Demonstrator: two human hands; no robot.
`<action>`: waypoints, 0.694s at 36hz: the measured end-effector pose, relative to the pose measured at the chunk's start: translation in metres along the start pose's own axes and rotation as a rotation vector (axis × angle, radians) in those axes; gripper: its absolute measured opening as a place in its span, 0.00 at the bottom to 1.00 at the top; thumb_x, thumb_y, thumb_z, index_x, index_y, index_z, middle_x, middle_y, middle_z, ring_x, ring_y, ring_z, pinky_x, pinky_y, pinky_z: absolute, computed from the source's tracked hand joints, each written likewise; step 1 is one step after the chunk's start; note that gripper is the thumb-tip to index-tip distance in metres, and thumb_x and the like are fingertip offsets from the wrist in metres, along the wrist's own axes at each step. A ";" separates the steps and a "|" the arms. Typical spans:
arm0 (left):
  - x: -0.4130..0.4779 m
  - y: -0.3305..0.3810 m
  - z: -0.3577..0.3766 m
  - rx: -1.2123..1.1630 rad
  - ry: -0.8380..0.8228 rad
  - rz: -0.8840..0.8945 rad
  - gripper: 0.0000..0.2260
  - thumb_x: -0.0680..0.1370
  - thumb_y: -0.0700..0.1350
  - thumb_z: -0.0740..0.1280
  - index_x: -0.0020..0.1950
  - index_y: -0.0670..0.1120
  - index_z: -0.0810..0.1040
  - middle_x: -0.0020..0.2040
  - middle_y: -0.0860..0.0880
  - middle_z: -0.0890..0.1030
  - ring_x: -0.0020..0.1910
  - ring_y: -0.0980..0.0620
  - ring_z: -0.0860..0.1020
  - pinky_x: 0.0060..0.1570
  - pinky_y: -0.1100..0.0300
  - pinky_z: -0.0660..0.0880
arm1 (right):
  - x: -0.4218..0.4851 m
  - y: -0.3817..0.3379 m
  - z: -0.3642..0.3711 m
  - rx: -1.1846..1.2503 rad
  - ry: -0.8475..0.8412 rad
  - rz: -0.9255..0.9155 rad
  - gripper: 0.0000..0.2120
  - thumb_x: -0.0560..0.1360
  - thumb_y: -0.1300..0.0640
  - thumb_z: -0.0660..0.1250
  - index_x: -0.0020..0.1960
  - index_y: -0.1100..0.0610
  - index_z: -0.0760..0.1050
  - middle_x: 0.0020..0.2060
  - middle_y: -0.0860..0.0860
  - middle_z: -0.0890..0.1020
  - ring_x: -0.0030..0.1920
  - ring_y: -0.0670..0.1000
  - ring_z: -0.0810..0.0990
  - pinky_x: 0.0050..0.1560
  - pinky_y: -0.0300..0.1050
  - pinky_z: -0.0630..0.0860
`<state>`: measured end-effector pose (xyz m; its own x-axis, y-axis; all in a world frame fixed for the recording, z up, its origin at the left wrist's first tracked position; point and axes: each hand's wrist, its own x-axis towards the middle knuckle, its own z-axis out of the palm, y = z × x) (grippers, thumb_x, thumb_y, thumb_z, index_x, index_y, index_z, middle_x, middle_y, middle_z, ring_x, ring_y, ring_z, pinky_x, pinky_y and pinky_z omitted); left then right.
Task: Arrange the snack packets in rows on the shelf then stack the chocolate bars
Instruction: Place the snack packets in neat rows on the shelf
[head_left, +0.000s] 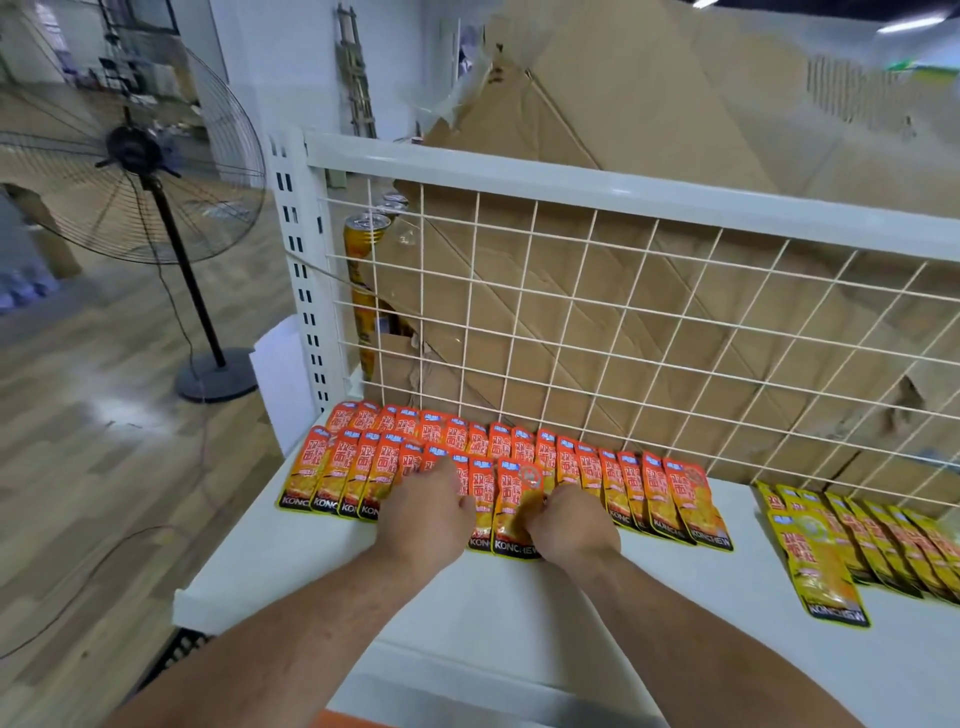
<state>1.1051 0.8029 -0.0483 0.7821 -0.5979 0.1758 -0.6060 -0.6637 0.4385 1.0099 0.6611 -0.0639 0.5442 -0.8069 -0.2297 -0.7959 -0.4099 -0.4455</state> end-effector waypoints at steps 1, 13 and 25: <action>-0.001 0.001 -0.001 0.002 -0.003 0.004 0.09 0.79 0.53 0.65 0.53 0.49 0.74 0.42 0.51 0.81 0.37 0.53 0.74 0.34 0.61 0.67 | 0.000 0.001 0.000 -0.009 -0.002 -0.002 0.16 0.77 0.46 0.60 0.50 0.57 0.78 0.45 0.53 0.83 0.44 0.57 0.81 0.41 0.43 0.73; -0.006 0.009 0.004 0.055 0.007 0.075 0.13 0.79 0.54 0.63 0.59 0.49 0.75 0.52 0.51 0.80 0.50 0.49 0.78 0.45 0.56 0.75 | -0.012 0.010 -0.007 0.041 0.024 -0.046 0.16 0.73 0.40 0.62 0.46 0.52 0.76 0.42 0.49 0.82 0.44 0.54 0.81 0.43 0.45 0.78; -0.019 0.061 0.046 0.035 -0.033 0.394 0.25 0.74 0.58 0.59 0.68 0.53 0.76 0.68 0.53 0.76 0.70 0.49 0.70 0.68 0.48 0.63 | -0.036 0.077 -0.035 -0.309 0.337 -0.433 0.25 0.69 0.42 0.54 0.54 0.53 0.80 0.50 0.51 0.82 0.52 0.59 0.78 0.49 0.52 0.75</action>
<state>1.0468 0.7531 -0.0652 0.4841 -0.8237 0.2954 -0.8637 -0.3955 0.3126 0.9198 0.6432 -0.0597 0.7608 -0.6095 0.2231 -0.5896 -0.7927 -0.1548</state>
